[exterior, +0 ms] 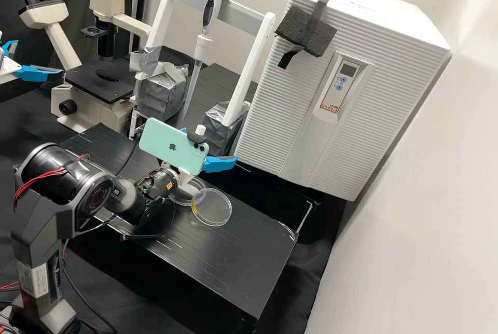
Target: Open the bottle
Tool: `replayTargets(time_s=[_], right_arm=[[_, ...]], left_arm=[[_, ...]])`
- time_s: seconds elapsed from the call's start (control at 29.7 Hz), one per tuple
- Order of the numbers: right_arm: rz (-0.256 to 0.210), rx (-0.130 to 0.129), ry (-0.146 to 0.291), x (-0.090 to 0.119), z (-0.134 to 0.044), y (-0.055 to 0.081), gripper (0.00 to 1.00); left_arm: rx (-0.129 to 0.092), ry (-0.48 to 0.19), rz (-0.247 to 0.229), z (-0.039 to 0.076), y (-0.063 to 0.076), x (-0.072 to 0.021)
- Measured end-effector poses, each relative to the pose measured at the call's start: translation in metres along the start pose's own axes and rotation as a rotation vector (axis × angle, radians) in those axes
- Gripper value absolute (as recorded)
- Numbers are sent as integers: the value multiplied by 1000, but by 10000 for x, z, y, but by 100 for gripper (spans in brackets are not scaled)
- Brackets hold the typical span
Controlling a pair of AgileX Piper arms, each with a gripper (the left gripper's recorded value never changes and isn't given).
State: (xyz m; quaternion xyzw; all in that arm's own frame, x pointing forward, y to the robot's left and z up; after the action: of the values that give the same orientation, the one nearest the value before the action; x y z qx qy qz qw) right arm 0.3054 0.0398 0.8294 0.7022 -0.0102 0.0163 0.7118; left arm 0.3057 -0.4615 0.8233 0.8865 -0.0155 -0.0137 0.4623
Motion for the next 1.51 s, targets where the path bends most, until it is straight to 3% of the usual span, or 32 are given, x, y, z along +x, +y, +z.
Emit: replayTargets(time_s=[0.3,0.37,0.44,0.54,0.61,0.77,0.81,0.91,1.04,1.18,1.35,1.45,1.51], right_arm=[[0,0,0,0,0,0,100],[0,0,0,0,0,0,100],[0,0,0,0,0,0,100],[0,0,0,0,0,0,100],[0,0,0,0,0,0,100],[0,0,0,0,0,0,100],[0,0,0,0,0,0,100],[0,0,0,0,0,0,100],[0,0,0,0,0,0,100],[0,0,0,0,0,0,100],[0,0,0,0,0,0,100],[0,0,0,0,0,0,100],[0,0,0,0,0,0,100]], left_arm=[[0,0,0,0,0,0],[9,-11,-9,7,-20,-38],[16,-46,-18,19,-44,-117],[1,-124,5,73,-33,-247],[6,-198,15,128,-41,-347],[38,-372,36,229,-40,-541],[60,-422,26,247,-53,-587],[108,-486,-6,250,-90,-663],[158,-574,-69,252,-176,-760],[161,-580,-98,190,-196,-797],[164,-547,-96,109,-184,-795],[158,-531,-105,75,-201,-812],[132,-520,-121,43,-214,-830]])
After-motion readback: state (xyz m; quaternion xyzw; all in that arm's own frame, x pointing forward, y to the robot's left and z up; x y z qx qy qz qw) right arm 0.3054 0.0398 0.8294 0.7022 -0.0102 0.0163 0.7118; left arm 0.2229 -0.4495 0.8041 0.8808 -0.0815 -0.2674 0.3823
